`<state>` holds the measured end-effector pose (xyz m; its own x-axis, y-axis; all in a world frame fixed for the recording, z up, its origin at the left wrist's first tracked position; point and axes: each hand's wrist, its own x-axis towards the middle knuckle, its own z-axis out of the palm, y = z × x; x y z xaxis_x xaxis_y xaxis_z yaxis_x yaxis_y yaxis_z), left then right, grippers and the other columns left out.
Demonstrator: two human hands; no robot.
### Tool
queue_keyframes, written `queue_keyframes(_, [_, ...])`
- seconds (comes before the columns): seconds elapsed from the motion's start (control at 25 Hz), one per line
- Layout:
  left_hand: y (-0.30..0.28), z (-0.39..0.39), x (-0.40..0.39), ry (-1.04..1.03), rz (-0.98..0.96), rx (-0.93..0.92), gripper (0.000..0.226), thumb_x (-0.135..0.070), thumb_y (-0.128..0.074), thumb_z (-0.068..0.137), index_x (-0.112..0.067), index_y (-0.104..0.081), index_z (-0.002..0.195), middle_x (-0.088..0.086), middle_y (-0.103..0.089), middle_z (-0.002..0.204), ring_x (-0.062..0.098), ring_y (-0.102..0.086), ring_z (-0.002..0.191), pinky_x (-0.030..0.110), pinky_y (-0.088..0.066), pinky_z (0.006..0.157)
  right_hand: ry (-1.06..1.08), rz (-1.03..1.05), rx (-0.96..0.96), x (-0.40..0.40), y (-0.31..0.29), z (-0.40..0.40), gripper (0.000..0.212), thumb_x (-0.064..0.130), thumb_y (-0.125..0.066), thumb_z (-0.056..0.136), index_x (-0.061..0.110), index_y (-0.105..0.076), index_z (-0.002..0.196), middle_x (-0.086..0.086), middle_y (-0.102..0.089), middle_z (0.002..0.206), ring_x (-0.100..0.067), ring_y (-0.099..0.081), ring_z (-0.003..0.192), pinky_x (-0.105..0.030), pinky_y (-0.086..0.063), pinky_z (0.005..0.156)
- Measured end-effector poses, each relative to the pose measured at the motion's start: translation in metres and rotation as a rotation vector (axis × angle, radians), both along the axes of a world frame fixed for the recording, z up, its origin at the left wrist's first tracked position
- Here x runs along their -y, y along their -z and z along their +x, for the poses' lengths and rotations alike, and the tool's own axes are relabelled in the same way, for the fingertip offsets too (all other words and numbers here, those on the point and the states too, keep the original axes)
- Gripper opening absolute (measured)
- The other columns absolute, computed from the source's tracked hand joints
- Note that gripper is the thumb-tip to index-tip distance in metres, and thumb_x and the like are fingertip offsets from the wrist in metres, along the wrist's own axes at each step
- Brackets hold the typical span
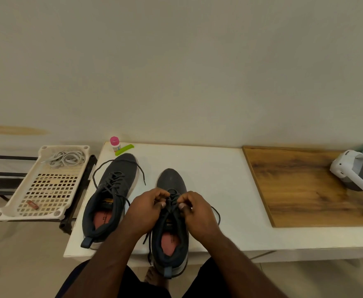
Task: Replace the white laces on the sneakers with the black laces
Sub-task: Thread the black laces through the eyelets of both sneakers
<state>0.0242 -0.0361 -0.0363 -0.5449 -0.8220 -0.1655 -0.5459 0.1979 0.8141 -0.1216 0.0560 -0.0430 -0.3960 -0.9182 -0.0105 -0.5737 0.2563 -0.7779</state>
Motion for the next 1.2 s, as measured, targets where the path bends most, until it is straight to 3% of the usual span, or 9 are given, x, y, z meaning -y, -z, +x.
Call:
queue_keyframes(0.16, [0.0, 0.002, -0.001, -0.008, -0.008, -0.015, 0.026, -0.011, -0.061, 0.092, -0.036, -0.062, 0.097, -0.014, -0.066, 0.091, 0.0, -0.061, 0.088, 0.019, -0.049, 0.08, -0.041, 0.078, -0.056, 0.001, -0.002, 0.0, 0.015, 0.01, -0.062, 0.092, 0.019, -0.072, 0.097, 0.018, -0.059, 0.085, 0.001, -0.055, 0.083, -0.006, -0.04, 0.073])
queue_keyframes(0.36, [0.0, 0.009, 0.004, 0.087, 0.004, -0.031, 0.028, -0.009, -0.065, 0.089, -0.036, -0.066, 0.086, -0.016, -0.068, 0.09, 0.0, -0.063, 0.09, 0.015, -0.046, 0.077, 0.055, 0.019, 0.041, 0.001, 0.006, 0.0, 0.013, 0.013, -0.059, 0.095, 0.024, -0.066, 0.092, 0.013, -0.064, 0.091, -0.004, -0.059, 0.089, -0.016, -0.045, 0.078])
queue_keyframes(0.56, [-0.002, 0.012, 0.007, 0.142, -0.027, -0.026, 0.033, -0.006, -0.068, 0.086, -0.038, -0.069, 0.08, -0.021, -0.068, 0.088, -0.004, -0.061, 0.091, 0.011, -0.046, 0.08, 0.043, 0.067, 0.092, -0.001, 0.004, -0.002, 0.017, 0.016, -0.059, 0.096, 0.032, -0.062, 0.1, 0.017, -0.067, 0.093, 0.002, -0.062, 0.088, -0.012, -0.047, 0.075])
queue_keyframes(0.84, [-0.009, 0.013, 0.004, 0.152, -0.05, 0.023, 0.019, -0.014, -0.061, 0.092, -0.03, -0.062, 0.083, -0.011, -0.065, 0.088, 0.005, -0.06, 0.088, 0.025, -0.047, 0.078, 0.037, 0.065, 0.08, -0.002, 0.009, -0.004, 0.014, 0.015, -0.061, 0.095, 0.027, -0.065, 0.1, 0.017, -0.066, 0.091, 0.004, -0.062, 0.086, -0.007, -0.045, 0.071])
queue_keyframes(1.0, [-0.014, 0.027, 0.003, 0.188, 0.035, 0.157, 0.006, -0.024, -0.064, 0.092, -0.029, -0.064, 0.093, -0.007, -0.067, 0.087, 0.006, -0.062, 0.082, 0.02, -0.047, 0.071, 0.088, 0.023, 0.145, -0.012, 0.009, -0.013, 0.008, 0.018, -0.065, 0.093, 0.025, -0.069, 0.096, 0.012, -0.07, 0.09, 0.003, -0.063, 0.087, -0.009, -0.047, 0.073])
queue_keyframes(1.2, [-0.019, 0.029, -0.005, 0.214, -0.014, 0.293, 0.009, -0.018, -0.057, 0.095, -0.023, -0.06, 0.087, -0.006, -0.062, 0.082, 0.006, -0.056, 0.073, 0.019, -0.04, 0.061, -0.089, 0.21, 0.096, -0.031, 0.016, -0.025, 0.004, 0.025, -0.07, 0.09, 0.027, -0.073, 0.092, 0.012, -0.072, 0.091, -0.001, -0.065, 0.089, -0.022, -0.051, 0.083])
